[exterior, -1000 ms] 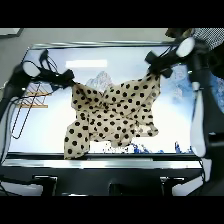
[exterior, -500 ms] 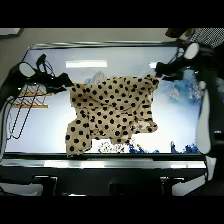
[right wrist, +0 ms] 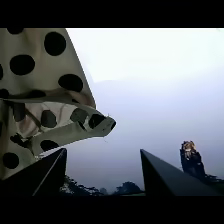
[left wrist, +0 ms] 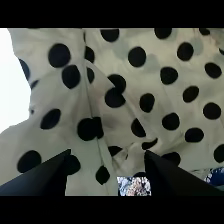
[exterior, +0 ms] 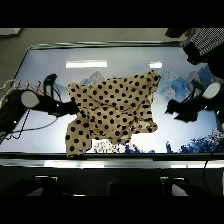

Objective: Fold the clothes and pants, and hang the long-sleeved shirts on hangers.

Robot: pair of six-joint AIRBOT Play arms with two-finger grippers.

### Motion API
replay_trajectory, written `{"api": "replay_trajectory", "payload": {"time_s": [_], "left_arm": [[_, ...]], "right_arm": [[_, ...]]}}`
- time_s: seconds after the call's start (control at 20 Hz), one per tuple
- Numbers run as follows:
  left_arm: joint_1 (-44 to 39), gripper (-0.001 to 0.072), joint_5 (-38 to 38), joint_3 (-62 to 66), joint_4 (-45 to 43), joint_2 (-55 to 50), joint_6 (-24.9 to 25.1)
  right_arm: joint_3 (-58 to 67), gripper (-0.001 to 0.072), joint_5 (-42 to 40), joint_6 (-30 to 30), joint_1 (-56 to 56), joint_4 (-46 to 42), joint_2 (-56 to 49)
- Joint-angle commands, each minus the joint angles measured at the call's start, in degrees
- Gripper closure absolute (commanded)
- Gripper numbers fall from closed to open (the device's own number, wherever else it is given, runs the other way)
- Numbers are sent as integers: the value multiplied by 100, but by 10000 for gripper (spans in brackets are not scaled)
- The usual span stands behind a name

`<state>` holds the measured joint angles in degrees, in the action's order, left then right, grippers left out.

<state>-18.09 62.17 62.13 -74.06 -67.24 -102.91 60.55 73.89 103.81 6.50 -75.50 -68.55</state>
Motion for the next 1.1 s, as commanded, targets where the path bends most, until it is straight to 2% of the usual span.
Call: {"api": "replay_trajectory", "payload": {"time_s": [0.0,0.15,0.3,0.4,0.45,0.55,0.6,0.7,0.8,1.05], "left_arm": [[-868,175,-522,-542,-175,166,-81],[-1307,175,-640,-546,-361,120,-81],[-1504,175,-643,-546,-363,101,-72],[-1650,175,-636,-546,-363,39,-55],[-1744,175,-640,-546,-363,-9,-28],[-2035,175,-693,-546,-361,-140,264],[-2236,176,-807,-546,-363,-225,461],[-2688,177,-1196,-544,-402,-435,916],[-3198,178,-1569,-544,-769,-708,1154],[-4085,178,-1685,-544,-1762,-1375,1167]], "right_arm": [[-1635,169,-1373,446,-503,310,310],[-1849,173,-2118,579,-881,306,7],[-1849,175,-2461,772,-955,328,-358],[-1849,208,-2693,765,-955,306,-472],[-1847,301,-2809,765,-955,293,-466],[-1836,615,-2839,767,-955,306,-404],[-1836,682,-2776,767,-955,299,-321],[-1836,682,-2640,767,-955,286,-118],[-1836,682,-2481,772,-955,289,52],[-1838,682,-2098,774,-957,308,249]]}}
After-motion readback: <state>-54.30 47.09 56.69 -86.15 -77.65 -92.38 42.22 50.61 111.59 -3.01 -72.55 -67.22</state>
